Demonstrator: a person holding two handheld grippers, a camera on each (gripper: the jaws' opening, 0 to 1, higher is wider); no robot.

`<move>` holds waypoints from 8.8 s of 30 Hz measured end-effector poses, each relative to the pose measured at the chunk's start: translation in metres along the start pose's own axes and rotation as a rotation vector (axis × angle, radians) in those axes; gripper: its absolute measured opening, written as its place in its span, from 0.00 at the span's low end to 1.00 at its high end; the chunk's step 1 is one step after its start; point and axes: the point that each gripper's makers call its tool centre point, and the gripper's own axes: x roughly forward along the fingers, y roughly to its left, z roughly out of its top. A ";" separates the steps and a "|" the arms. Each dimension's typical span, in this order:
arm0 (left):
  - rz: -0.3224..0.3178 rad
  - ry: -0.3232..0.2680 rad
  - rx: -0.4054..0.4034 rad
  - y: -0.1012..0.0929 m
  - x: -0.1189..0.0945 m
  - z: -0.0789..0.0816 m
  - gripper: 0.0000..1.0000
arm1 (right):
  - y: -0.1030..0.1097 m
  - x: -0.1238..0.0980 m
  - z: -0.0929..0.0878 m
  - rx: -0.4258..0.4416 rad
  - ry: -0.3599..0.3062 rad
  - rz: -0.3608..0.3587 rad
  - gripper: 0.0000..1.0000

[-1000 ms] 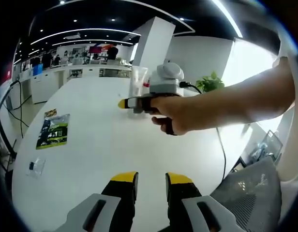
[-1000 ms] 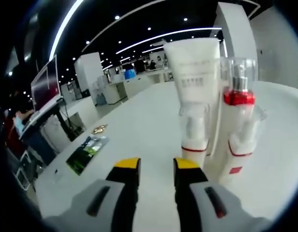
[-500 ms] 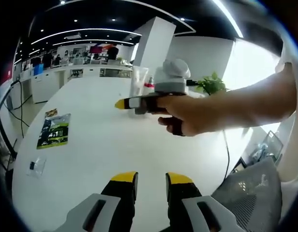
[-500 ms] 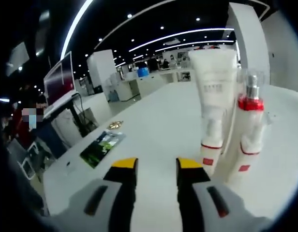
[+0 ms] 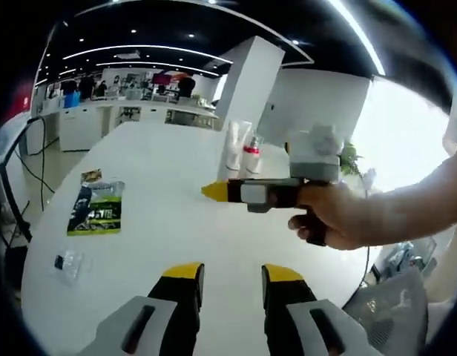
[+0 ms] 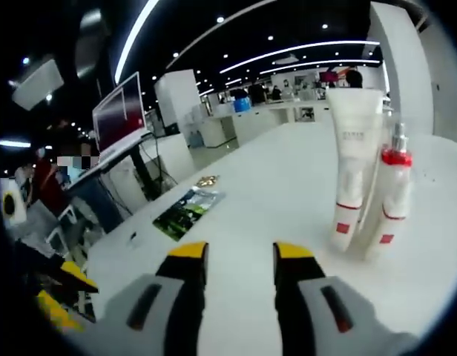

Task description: Arrange the skincare products in the storage area until every visible bottle or jar stands upright without overlapping.

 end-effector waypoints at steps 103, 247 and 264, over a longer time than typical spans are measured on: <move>0.134 0.100 -0.368 0.250 0.093 0.039 0.45 | 0.104 0.155 -0.002 0.468 0.228 0.430 0.61; -0.845 -0.064 -0.589 -0.127 -0.086 0.081 0.03 | 0.115 -0.207 0.106 0.789 -0.221 0.771 0.02; -0.835 -0.177 -0.741 -0.106 -0.085 0.103 0.02 | 0.145 -0.202 0.076 0.699 -0.162 0.751 0.04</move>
